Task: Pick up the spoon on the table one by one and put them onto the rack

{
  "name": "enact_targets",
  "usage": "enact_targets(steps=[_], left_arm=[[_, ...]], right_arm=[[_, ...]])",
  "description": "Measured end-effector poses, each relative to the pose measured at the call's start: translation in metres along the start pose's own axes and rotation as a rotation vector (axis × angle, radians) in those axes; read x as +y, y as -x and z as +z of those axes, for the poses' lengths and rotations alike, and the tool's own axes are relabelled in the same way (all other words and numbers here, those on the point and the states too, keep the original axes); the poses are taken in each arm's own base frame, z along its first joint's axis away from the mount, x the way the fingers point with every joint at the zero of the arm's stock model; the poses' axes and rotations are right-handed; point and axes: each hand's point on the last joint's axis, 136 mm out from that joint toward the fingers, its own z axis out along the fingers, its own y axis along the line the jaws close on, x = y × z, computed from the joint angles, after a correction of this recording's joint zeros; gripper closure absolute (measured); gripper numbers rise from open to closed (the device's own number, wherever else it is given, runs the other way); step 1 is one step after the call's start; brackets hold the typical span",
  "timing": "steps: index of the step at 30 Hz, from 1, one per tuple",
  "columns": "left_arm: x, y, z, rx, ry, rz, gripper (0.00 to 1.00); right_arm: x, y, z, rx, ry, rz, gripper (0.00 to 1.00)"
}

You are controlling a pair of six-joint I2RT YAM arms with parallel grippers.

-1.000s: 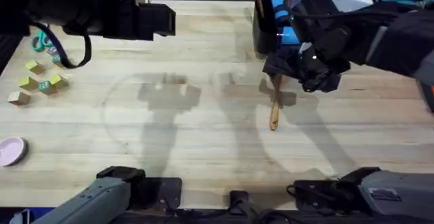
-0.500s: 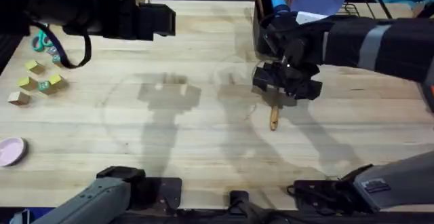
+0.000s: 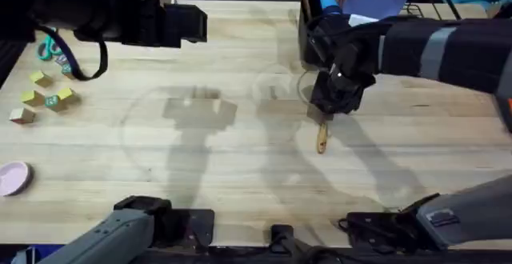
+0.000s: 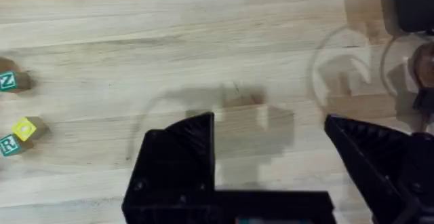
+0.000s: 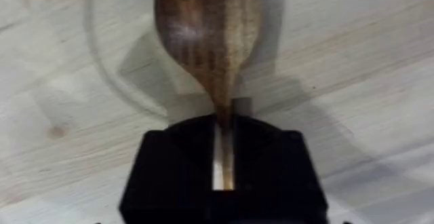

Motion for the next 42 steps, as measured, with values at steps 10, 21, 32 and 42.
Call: enact_targets(steps=[10, 21, 32, 42], left_arm=[[0.000, 0.000, 0.000, 0.000, 0.000, 0.000, 0.007], [0.000, 0.000, 0.000, 0.000, 0.000, 0.000, 0.008], [0.000, 0.000, 0.000, 0.000, 0.000, 0.000, 0.007], [0.000, 0.000, 0.000, 0.000, 0.000, 0.000, 0.007]], right_arm=[[-0.003, -0.002, -0.002, 0.014, -0.010, -0.016, 0.964], [-0.018, -0.026, -0.031, 0.086, 0.013, -0.059, 0.967], [-0.037, -0.034, -0.078, 0.043, 0.066, -0.053, 0.967], [-0.041, -0.031, -0.105, -0.025, 0.143, -0.039, 0.967]])
